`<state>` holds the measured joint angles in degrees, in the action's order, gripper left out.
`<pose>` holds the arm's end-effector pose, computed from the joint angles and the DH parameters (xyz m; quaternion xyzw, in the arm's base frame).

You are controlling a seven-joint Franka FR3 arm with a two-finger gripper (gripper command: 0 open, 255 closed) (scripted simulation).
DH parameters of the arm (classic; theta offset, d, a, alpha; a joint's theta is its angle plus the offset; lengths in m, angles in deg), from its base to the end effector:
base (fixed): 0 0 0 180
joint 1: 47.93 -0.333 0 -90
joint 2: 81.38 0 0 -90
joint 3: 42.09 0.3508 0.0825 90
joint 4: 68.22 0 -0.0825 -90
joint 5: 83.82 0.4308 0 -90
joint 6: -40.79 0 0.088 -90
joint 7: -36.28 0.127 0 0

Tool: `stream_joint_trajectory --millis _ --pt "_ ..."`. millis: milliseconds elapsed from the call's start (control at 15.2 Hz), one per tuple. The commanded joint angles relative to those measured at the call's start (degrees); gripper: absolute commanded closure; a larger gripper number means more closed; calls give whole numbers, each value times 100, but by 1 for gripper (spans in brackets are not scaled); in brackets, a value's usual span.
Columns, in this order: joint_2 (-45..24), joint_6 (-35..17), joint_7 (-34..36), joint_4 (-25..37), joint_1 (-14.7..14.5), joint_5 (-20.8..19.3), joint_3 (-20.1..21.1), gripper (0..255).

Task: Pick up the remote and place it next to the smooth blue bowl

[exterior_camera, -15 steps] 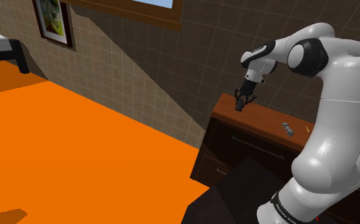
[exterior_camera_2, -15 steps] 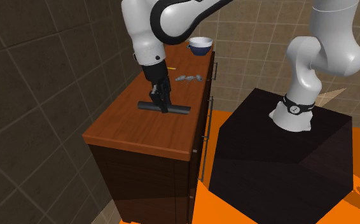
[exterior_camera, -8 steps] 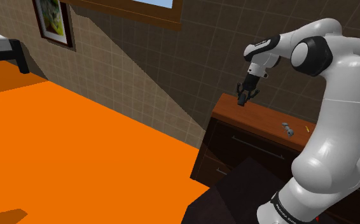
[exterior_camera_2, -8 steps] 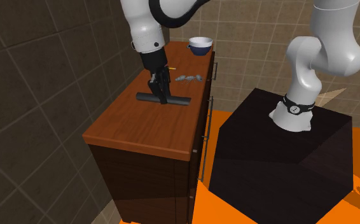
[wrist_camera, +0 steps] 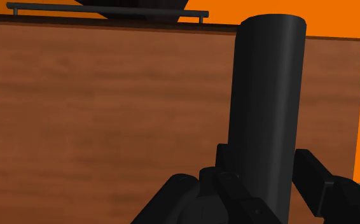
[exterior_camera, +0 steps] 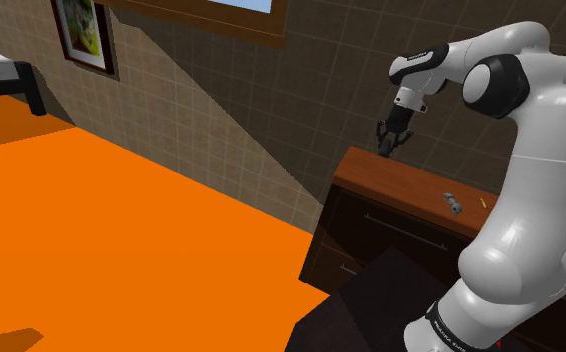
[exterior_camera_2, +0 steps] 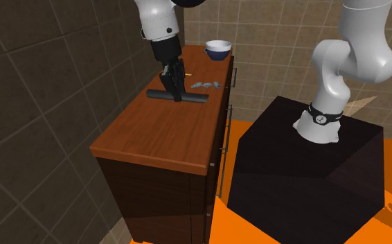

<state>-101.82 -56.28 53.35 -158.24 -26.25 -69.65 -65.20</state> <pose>0.5277 -0.4422 0.4324 -0.8401 0.5306 0.0859 0.0737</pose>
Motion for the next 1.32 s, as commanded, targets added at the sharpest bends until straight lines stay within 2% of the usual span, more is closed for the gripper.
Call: stream_joint_trajectory --millis 0,396,792,1254 --pt "25 150 35 129 0 -14 -3 255" --pt "66 566 96 514 26 -40 -17 255" --pt "608 396 -511 -242 310 -305 -295 255" --pt "989 312 -1273 -749 724 -581 -651 255"
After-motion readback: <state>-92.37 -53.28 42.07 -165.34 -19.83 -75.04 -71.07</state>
